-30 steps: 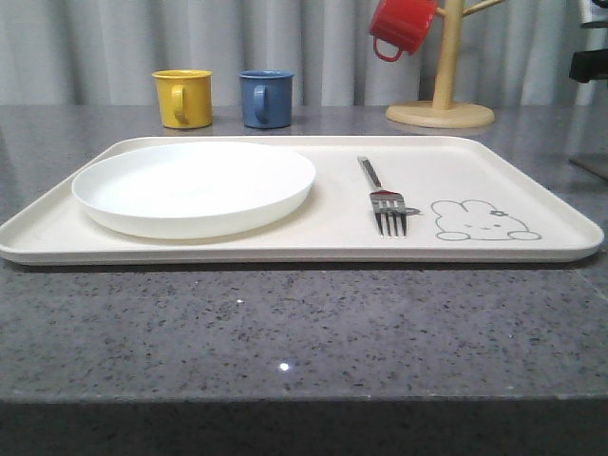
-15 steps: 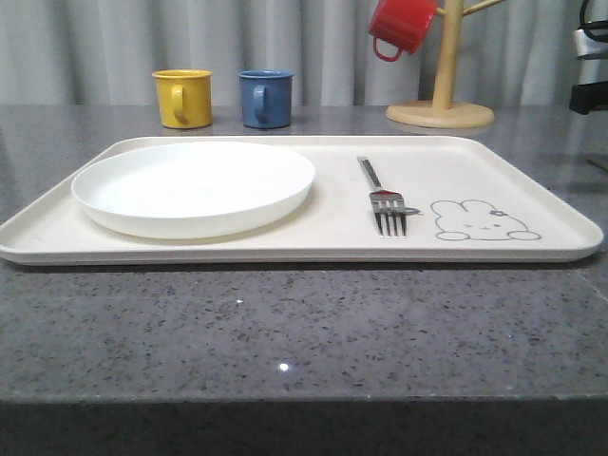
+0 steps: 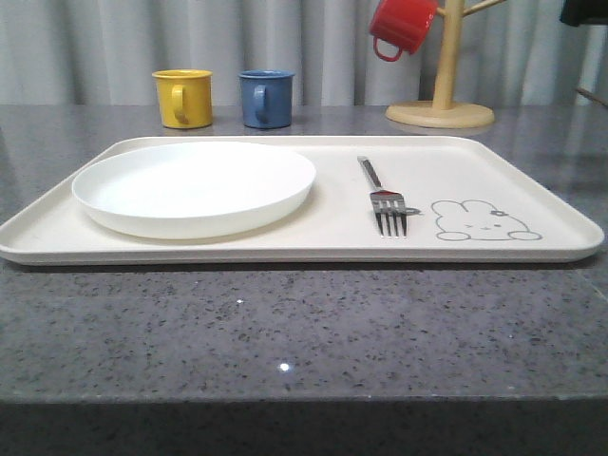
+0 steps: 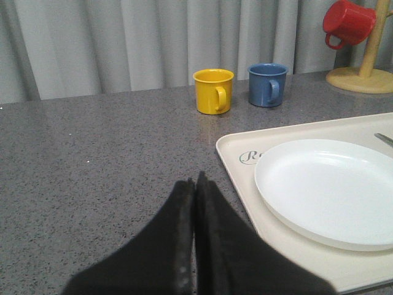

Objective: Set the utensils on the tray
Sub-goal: 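Open the right gripper, lift away and grasp the chopsticks, then lower the chopsticks onto the tray beside the fork and release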

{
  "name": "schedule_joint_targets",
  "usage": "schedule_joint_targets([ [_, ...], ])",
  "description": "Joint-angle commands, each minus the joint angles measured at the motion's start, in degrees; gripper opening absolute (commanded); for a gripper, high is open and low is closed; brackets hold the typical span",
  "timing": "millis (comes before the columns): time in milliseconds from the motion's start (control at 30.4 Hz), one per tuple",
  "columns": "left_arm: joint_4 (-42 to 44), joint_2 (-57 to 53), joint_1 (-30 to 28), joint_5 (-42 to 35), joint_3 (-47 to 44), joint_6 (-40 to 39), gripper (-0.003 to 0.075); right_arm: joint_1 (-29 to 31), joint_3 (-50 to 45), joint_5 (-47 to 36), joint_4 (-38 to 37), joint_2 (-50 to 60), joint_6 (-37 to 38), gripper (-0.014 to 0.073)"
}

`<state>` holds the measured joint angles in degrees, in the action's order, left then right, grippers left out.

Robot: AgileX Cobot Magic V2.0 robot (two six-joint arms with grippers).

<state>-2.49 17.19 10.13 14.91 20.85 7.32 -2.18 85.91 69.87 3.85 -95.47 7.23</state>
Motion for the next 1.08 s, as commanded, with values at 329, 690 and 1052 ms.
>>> schedule_joint_targets([
  [329,-0.5,0.4,-0.3,-4.8,1.6,-0.6,-0.0018,-15.9,1.8,-10.3,4.0,-1.7,10.6,0.0050],
  [690,-0.5,0.4,-0.3,-4.8,1.6,-0.6,-0.0018,-15.9,2.4,-10.2,5.0,-6.5,13.2,0.0050],
  [1052,-0.5,0.4,-0.3,-4.8,1.6,-0.6,-0.0018,-15.9,2.4,-10.9,4.6,-6.4,13.1,0.0381],
])
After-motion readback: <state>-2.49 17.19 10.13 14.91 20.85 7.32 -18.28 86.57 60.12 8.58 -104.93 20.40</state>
